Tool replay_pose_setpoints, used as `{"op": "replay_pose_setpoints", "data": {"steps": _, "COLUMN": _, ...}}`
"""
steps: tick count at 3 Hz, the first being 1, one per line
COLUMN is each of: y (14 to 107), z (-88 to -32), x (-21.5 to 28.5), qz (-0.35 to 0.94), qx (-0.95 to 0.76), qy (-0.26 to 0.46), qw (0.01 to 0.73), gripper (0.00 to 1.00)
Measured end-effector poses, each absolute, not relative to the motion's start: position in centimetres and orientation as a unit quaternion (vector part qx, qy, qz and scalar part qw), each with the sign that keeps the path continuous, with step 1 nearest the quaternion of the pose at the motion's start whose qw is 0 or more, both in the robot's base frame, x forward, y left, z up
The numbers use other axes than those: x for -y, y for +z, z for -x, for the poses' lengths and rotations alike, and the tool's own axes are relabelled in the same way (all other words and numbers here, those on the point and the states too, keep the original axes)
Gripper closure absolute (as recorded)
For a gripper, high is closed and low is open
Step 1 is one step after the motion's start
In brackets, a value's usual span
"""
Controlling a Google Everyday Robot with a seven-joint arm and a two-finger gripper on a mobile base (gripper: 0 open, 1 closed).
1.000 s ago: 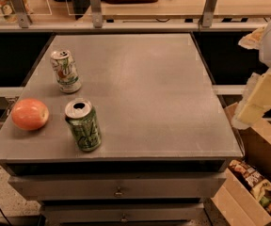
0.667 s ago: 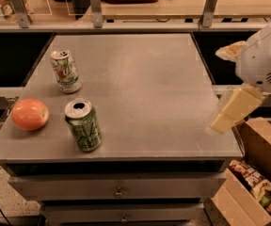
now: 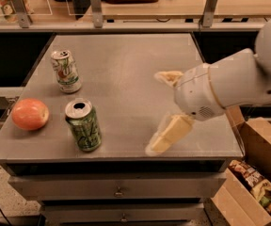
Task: Pick green can
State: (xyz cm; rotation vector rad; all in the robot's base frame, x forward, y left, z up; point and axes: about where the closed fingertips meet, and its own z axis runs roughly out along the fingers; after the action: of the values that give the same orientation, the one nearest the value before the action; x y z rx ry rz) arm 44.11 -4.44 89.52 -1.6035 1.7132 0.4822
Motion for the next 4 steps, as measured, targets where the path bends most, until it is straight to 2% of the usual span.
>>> {"op": "replay_pose_setpoints", "data": {"steps": 2, "y": 90.3, "z": -43.7, "x": 3.0, "qz": 0.627, "qx": -0.652, "qy": 0.2, "qw": 0.376, "gripper": 0.0}}
{"op": "replay_pose_setpoints", "data": {"steps": 3, "y": 89.8, "z": -43.9, "x": 1.9, "qz": 0.622, "qx": -0.64, "qy": 0.226, "qw": 0.391, "gripper": 0.0}}
{"op": "replay_pose_setpoints", "data": {"steps": 4, "y": 88.8, "z": -44.8, "x": -1.6, "qz": 0.616, "qx": -0.603, "qy": 0.28, "qw": 0.422, "gripper": 0.0}}
